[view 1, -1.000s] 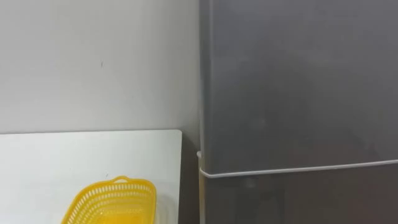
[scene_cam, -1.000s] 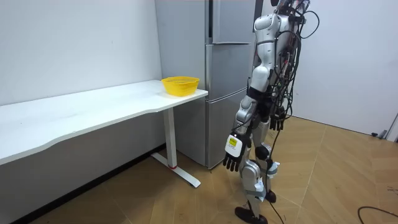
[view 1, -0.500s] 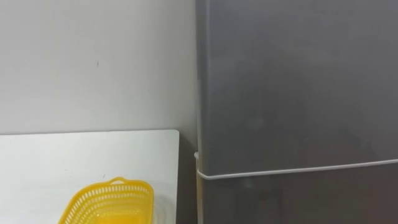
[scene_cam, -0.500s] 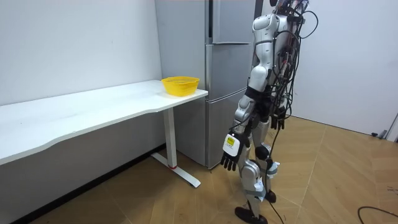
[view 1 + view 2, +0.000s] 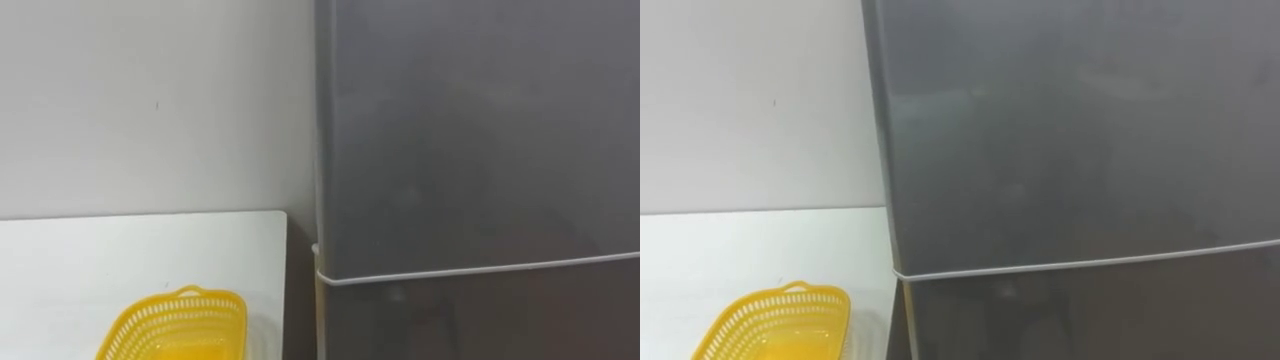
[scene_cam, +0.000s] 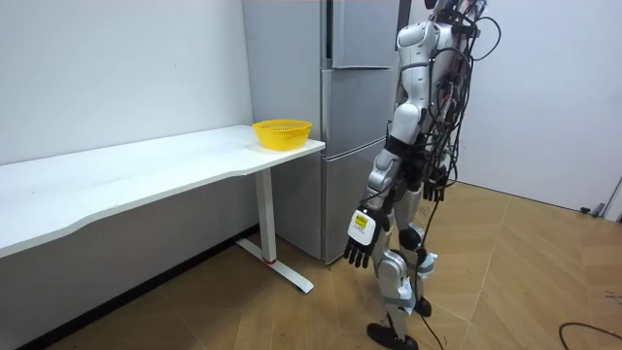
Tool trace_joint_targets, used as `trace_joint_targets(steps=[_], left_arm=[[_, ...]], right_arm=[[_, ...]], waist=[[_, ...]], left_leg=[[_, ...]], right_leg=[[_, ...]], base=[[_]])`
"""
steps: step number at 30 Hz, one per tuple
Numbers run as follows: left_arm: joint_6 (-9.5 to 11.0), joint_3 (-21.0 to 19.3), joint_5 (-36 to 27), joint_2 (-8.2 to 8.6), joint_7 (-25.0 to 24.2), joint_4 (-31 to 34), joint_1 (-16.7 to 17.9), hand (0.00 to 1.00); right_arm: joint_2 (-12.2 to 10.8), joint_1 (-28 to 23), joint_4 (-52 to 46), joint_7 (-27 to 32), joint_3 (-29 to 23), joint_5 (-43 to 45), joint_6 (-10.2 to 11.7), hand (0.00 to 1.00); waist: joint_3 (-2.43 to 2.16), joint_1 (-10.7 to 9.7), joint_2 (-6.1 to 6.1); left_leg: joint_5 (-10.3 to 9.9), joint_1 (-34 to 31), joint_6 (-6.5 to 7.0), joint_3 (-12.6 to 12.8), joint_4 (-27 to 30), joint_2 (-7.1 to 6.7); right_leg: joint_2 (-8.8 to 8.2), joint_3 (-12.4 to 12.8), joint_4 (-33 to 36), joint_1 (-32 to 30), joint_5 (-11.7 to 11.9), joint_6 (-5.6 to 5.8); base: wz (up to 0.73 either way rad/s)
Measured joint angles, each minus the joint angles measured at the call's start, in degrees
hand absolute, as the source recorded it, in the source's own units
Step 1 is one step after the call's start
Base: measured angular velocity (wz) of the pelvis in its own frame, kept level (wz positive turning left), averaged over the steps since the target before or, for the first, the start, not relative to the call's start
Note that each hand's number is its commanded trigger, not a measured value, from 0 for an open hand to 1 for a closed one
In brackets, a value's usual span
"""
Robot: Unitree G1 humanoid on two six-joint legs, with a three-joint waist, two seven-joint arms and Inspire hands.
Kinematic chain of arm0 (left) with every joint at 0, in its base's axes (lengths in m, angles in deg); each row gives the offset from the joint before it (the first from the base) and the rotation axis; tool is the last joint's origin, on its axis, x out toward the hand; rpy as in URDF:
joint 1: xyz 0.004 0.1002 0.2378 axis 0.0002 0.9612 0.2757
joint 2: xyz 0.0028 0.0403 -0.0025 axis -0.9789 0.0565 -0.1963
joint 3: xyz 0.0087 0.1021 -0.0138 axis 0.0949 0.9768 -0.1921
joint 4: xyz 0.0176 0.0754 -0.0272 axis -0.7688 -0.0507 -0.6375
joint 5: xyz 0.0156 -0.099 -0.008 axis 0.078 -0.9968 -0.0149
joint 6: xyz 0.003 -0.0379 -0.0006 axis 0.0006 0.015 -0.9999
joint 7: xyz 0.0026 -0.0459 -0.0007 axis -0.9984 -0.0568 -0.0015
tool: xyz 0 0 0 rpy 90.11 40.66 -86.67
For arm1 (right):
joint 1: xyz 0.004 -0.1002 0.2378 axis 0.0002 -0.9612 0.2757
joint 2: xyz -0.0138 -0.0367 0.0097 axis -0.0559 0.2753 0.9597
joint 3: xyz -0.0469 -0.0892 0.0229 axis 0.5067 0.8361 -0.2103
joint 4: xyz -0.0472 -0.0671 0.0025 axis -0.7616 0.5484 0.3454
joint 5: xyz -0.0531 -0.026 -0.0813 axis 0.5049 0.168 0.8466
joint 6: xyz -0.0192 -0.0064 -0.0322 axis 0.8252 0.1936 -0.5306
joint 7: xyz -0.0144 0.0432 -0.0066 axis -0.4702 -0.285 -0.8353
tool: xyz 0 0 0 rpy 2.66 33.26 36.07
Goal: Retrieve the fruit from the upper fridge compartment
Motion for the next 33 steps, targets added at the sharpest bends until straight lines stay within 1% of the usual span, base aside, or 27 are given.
trace_joint_targets(steps=[2, 4, 5, 7, 9, 10, 11, 12, 13, 14, 15, 16, 17, 18, 19, 21, 22, 24, 25, 26, 27, 28, 30, 31, 32, 33], left_arm=[[0.0, -0.8, -1.5, 0.12, 0.7, -0.1, -0.2, 0.0], [0.0, -2.1, -3.8, 0.15, 1.8, -0.6, -0.2, 0.0], [0.0, -3.1, -5.5, 0.13, 2.9, -0.7, -0.3, 0.0], [0.3, -5.1, -8.9, 0.14, 4.8, -0.7, -0.5, 0.0], [0.7, -8.7, -14.3, 0.1, 7.4, 0.9, -1.0, 0.0], [0.7, -10.0, -15.7, 0.1, 8.1, 1.9, -1.0, 0.0], [1.3, -12.5, -18.7, 0.03, 10.0, 3.8, -1.5, 0.0], [2.8, -14.4, -21.4, -0.01, 11.9, 5.8, -1.9, 0.0], [3.7, -15.4, -22.0, -0.05, 12.8, 6.5, -2.2, 0.0], [5.4, -16.9, -23.4, -0.35, 14.7, 6.9, -2.7, 0.0], [6.2, -18.4, -24.1, -0.37, 16.6, 8.5, -3.8, 0.0], [6.6, -18.9, -24.5, -0.37, 17.7, 9.6, -4.0, 0.0], [7.1, -19.5, -26.5, -0.38, 19.9, 12.7, -4.2, 0.0], [7.9, -20.2, -28.6, -0.44, 22.3, 15.8, -4.5, 0.0], [8.3, -20.3, -29.7, -0.46, 23.7, 17.6, -4.6, 0.0], [11.0, -20.7, -32.6, -0.66, 28.7, 22.6, -4.9, 0.0], [11.4, -21.0, -33.2, -0.7, 29.9, 23.8, -5.1, 0.0], [12.7, -22.1, -37.4, -0.86, 34.0, 29.5, -5.8, 0.0], [13.2, -22.5, -38.4, -0.87, 34.9, 31.0, -5.7, 0.0], [13.7, -23.0, -39.9, -0.88, 37.0, 34.6, -5.6, 0.0], [14.5, -23.1, -40.5, -0.88, 39.1, 38.3, -5.5, 0.0], [14.8, -23.2, -40.8, -0.88, 40.1, 40.3, -5.4, 0.0], [17.4, -23.7, -40.6, -0.88, 43.3, 47.3, -5.4, 0.0], [18.2, -24.1, -40.6, -0.89, 44.0, 48.8, -5.4, 0.0], [19.6, -25.1, -40.6, -0.91, 45.5, 51.3, -5.4, 0.0], [20.4, -26.0, -40.6, -0.9, 47.2, 54.3, -5.3, 0.0]], right_arm=[[0.0, -0.1, 0.0, -0.1, -0.1, -0.3, 0.0, 0.0], [0.0, 0.1, 0.1, -0.1, -0.2, -0.2, 0.0, 0.0], [0.0, 0.3, 0.2, -0.2, -0.4, -0.2, 0.0, 0.0], [0.0, 0.3, 0.9, -0.2, -0.6, -0.3, 0.0, 0.0], [0.1, 1.2, 1.1, -0.8, -1.6, 0.3, 0.1, 0.0], [0.2, 1.4, 1.3, -1.0, -2.0, 0.3, 0.1, 0.0], [0.5, 1.4, 1.3, -1.5, -2.6, 0.3, 0.3, 0.0], [0.8, 1.3, 1.3, -1.9, -3.2, 0.3, 0.8, 0.0], [1.0, 1.3, 1.3, -2.0, -3.6, 0.3, 0.9, 0.0], [1.3, 1.3, 1.3, -2.1, -3.6, 0.3, 1.5, 0.0], [1.6, 1.4, 1.2, -2.4, -3.6, 0.3, 2.0, 0.0], [1.8, 1.4, 1.0, -2.7, -3.7, 0.3, 2.1, 0.0], [2.1, 1.2, 0.9, -2.8, -4.0, 0.2, 2.7, 0.0], [2.4, 1.3, 1.0, -3.1, -4.2, 0.0, 2.8, 0.0], [2.5, 1.3, 1.0, -3.1, -4.3, 0.0, 3.0, 0.0], [3.1, 1.6, 0.9, -3.1, -4.6, 0.3, 3.6, 0.0], [3.2, 1.6, 0.7, -3.1, -4.6, 0.4, 3.8, 0.0], [3.1, 1.1, -0.5, -3.3, -4.6, 0.5, 4.2, 0.0], [3.1, 1.2, -0.5, -3.3, -4.6, 0.5, 4.4, 0.0], [3.1, 1.2, -0.5, -3.3, -4.6, 0.5, 4.6, 0.0], [3.1, 1.2, -0.5, -3.3, -4.7, 0.4, 4.6, 0.0], [3.1, 1.1, -0.5, -3.3, -4.7, 0.3, 4.7, 0.0], [3.1, 0.7, -0.5, -3.4, -4.8, 0.5, 5.5, 0.0], [3.1, 0.6, -0.5, -3.7, -4.8, 0.5, 5.6, 0.0], [3.1, 0.6, -0.5, -4.4, -5.0, 0.5, 5.9, 0.0], [3.1, 0.6, -0.4, -5.0, -5.3, 0.6, 6.3, 0.0]], waist=[[-0.01, 0.1, 0.03], [-0.02, 0.2, 0.05], [-0.02, 0.1, 0.05], [-0.03, 0.3, 0.05], [-0.07, 0.6, 0.27], [-0.03, 0.7, 0.21], [-0.02, 0.8, 0.19], [-0.02, 1.0, 0.23], [-0.01, 1.0, 0.3], [-0.01, 1.3, 0.34], [-0.03, 1.5, 0.41], [-0.06, 1.7, 0.5], [-0.18, 2.2, 0.75], [-0.33, 2.3, 1.03], [-0.32, 2.3, 1.0], [-0.36, 2.6, 1.28], [-0.4, 2.5, 1.34], [-0.4, 2.8, 1.23], [-0.42, 2.8, 1.17], [-0.43, 3.0, 1.22], [-0.43, 3.4, 1.23], [-0.44, 3.6, 1.24], [-0.46, 4.4, 1.35], [-0.45, 4.4, 1.37], [-0.45, 4.4, 1.45], [-0.46, 4.4, 1.54]], left_leg=[[0.0, 0.1, 0.0, 0.0, 0.0, 0.01], [0.0, 0.0, 0.0, -0.5, 0.1, 0.01], [0.0, -0.1, 0.0, -1.1, 0.1, -0.01], [0.0, -0.4, 0.0, -1.1, 0.1, -0.02], [0.0, -0.6, 0.0, -1.2, 0.1, 0.0], [0.0, -0.6, 0.0, -1.3, 0.1, 0.0], [0.0, -0.6, 0.0, -1.3, 0.1, 0.0], [0.0, -0.5, 0.0, -1.3, 0.0, 0.0], [0.0, -0.5, 0.0, -1.4, 0.0, -0.01], [0.0, -0.4, 0.0, -1.4, 0.1, -0.01], [0.0, -0.5, 0.0, -1.4, 0.0, -0.02], [0.0, -0.5, 0.0, -1.4, 0.0, -0.01], [0.0, -0.4, 0.0, -1.4, -0.1, -0.01], [0.0, -0.5, 0.0, -1.4, -0.1, -0.01], [0.0, -0.6, 0.0, -1.4, -0.1, -0.01], [0.0, -1.1, 0.0, -1.5, -0.1, -0.04], [0.0, -1.2, 0.0, -1.7, -0.1, -0.08], [0.0, -1.4, 0.0, -2.1, -0.2, -0.1], [0.0, -1.4, 0.0, -2.1, -0.2, -0.1], [0.0, -1.4, 0.0, -2.0, -0.2, -0.09], [0.0, -1.4, 0.0, -1.9, -0.2, -0.09], [0.0, -1.4, 0.0, -1.9, -0.1, -0.09], [0.0, -1.2, 0.0, -1.7, -0.1, -0.09], [0.0, -1.2, 0.0, -1.7, -0.1, -0.09], [0.0, -1.1, 0.0, -1.8, -0.1, -0.09], [0.0, -1.1, 0.0, -1.9, -0.1, -0.1]], right_leg=[[0.01, 0.1, 0.1, 0.0, 0.0, 0.0], [-0.01, -0.1, 0.2, 0.0, 0.0, 0.0], [-0.03, -0.2, 0.2, 0.0, 0.0, -0.01], [-0.03, -0.3, 0.3, -0.3, 0.0, -0.01], [-0.05, -0.5, 0.5, -0.7, 0.0, -0.01], [-0.05, -0.6, 0.6, -0.7, 0.0, -0.01], [-0.09, -0.7, 0.6, -0.6, 0.0, -0.01], [-0.1, -0.8, 0.7, -0.5, 0.0, -0.01], [-0.11, -0.8, 0.8, -0.6, 0.0, -0.01], [-0.15, -0.8, 1.0, -0.6, 0.0, 0.0], [-0.11, -0.5, 1.0, -0.6, 0.0, 0.0], [-0.06, -0.4, 1.0, -0.7, 0.0, 0.02], [-0.03, -0.2, 1.0, -0.7, 0.1, 0.06], [-0.04, -0.4, 1.0, -0.8, 0.1, 0.1], [-0.05, -0.4, 1.0, -1.0, 0.2, 0.11], [-0.11, -0.8, 1.1, -1.5, 0.5, 0.16], [-0.17, -0.9, 1.1, -1.6, 0.5, 0.17], [-0.16, -1.1, 1.2, -1.8, 0.5, 0.19], [-0.16, -1.1, 1.1, -1.8, 0.5, 0.18], [-0.12, -1.0, 1.1, -1.8, 0.5, 0.17], [-0.11, -0.9, 1.1, -1.8, 0.5, 0.17], [-0.11, -0.9, 1.1, -1.8, 0.5, 0.17], [-0.11, -0.6, 1.1, -1.8, 0.5, 0.17], [-0.11, -0.6, 1.1, -1.8, 0.5, 0.17], [-0.12, -0.5, 1.2, -1.8, 0.5, 0.17], [-0.1, -0.4, 1.1, -1.8, 0.5, 0.17]], base=[[0.0], [0.03], [0.08], [0.11], [0.07], [0.06], [0.07], [0.06], [0.0], [-0.05], [-0.07], [-0.06], [0.0], [0.0], [0.0], [0.0], [0.06], [0.05], [0.0], [0.0], [0.0], [0.0], [-0.06], [-0.07], [-0.05], [-0.05]])
